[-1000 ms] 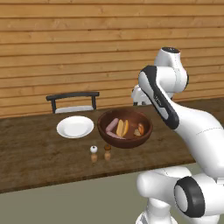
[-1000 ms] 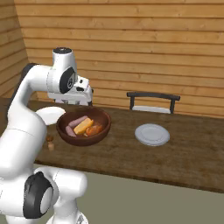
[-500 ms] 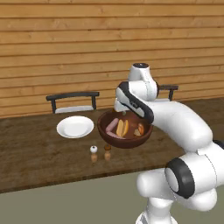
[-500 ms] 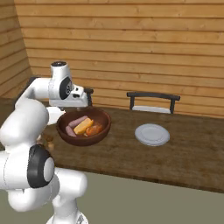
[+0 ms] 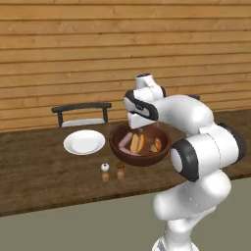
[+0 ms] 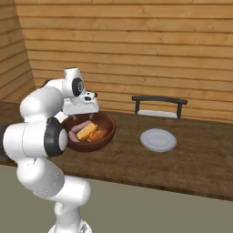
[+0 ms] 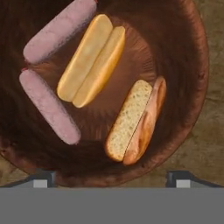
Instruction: Place one bun and one sausage from the bowl on each plate.
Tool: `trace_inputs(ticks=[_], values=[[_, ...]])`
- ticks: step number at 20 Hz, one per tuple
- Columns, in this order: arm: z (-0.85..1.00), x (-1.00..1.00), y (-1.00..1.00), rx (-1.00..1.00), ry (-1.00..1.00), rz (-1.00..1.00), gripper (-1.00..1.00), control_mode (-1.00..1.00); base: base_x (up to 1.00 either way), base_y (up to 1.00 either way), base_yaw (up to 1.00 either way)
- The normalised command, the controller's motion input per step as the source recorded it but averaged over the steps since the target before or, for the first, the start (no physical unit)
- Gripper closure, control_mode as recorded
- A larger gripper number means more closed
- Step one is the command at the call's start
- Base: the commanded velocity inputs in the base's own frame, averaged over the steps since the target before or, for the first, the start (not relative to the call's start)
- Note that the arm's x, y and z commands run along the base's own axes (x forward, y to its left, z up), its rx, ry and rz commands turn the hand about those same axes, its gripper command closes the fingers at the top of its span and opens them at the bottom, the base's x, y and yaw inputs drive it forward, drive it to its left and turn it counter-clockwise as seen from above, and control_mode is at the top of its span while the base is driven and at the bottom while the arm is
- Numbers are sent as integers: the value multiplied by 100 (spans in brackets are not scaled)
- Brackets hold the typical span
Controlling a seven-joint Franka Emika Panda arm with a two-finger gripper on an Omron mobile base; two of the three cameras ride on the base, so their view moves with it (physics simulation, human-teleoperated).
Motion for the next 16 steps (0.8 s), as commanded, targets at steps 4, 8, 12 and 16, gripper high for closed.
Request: trace_inputs(ticks=[4, 8, 12, 16], values=[[-65, 5, -34, 3, -5, 0, -100, -100, 0, 0, 0], [-69, 2, -20, 0, 0, 0, -100, -100, 0, 0, 0], [-69, 0, -12, 0, 0, 0, -100, -100, 0, 0, 0], [-56, 0, -9, 0, 0, 0, -100, -100, 0, 0, 0]])
